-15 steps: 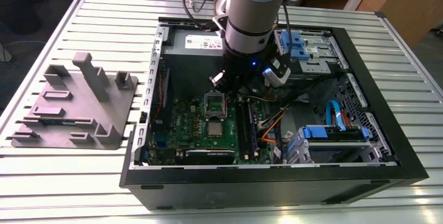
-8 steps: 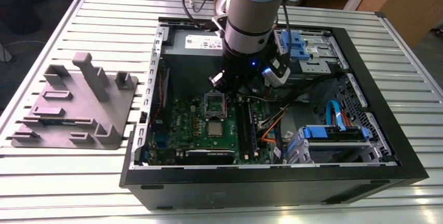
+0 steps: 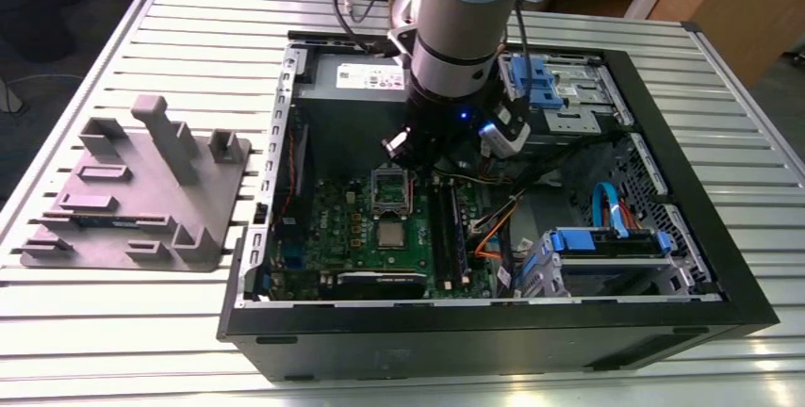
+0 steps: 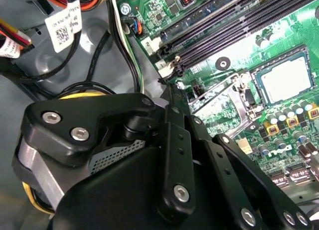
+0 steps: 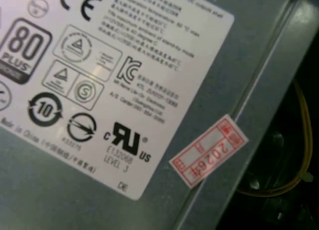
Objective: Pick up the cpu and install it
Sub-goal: 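Close the cpu cover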
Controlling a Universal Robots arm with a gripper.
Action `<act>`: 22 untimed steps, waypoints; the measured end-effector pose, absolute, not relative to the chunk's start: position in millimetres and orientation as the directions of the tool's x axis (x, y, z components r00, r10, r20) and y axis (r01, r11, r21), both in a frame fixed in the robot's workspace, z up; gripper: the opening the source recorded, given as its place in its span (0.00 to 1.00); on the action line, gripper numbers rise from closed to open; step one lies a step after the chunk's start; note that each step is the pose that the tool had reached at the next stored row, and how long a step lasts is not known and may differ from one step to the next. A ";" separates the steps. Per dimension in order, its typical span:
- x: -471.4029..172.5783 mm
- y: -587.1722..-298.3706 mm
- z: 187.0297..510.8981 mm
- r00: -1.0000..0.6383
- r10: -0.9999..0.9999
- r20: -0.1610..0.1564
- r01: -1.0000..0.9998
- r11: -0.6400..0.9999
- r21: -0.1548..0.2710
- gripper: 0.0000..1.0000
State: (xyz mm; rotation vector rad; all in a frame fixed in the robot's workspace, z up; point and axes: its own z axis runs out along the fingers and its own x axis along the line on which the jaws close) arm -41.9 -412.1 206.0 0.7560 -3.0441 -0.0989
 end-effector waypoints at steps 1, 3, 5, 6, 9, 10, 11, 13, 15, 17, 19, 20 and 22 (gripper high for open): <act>-41.2 -412.1 206.0 -0.884 -0.468 -0.012 -0.467 0.882 0.062 0.10; -40.8 -412.1 205.9 -0.884 -0.467 -0.012 -0.467 0.882 0.062 0.10; -40.7 -411.9 204.8 -0.884 -0.468 -0.012 -0.468 0.882 0.062 0.10; -40.8 -411.8 204.4 -0.883 -0.468 -0.012 -0.468 0.881 0.062 0.10; -41.5 -411.7 203.7 -0.882 -0.470 -0.012 -0.470 0.880 0.062 0.10; -42.0 -411.6 203.6 -0.882 -0.471 -0.012 -0.470 0.880 0.062 0.10; -42.7 -411.6 203.6 -0.882 -0.471 -0.012 -0.471 0.880 0.062 0.10; -44.2 -411.7 203.5 -0.880 -0.474 -0.012 -0.474 0.878 0.062 0.10; -45.5 -412.1 203.8 -0.877 -0.480 -0.011 -0.480 0.875 0.061 0.10; -46.3 -412.5 204.8 -0.873 -0.488 -0.011 -0.488 0.871 0.060 0.10; -46.7 -413.0 206.6 -0.869 -0.495 -0.011 -0.495 0.867 0.059 0.10; -46.9 -413.3 207.8 -0.867 -0.499 -0.011 -0.498 0.865 0.059 0.10; -47.2 -413.8 210.4 -0.863 -0.505 -0.011 -0.505 0.861 0.058 0.10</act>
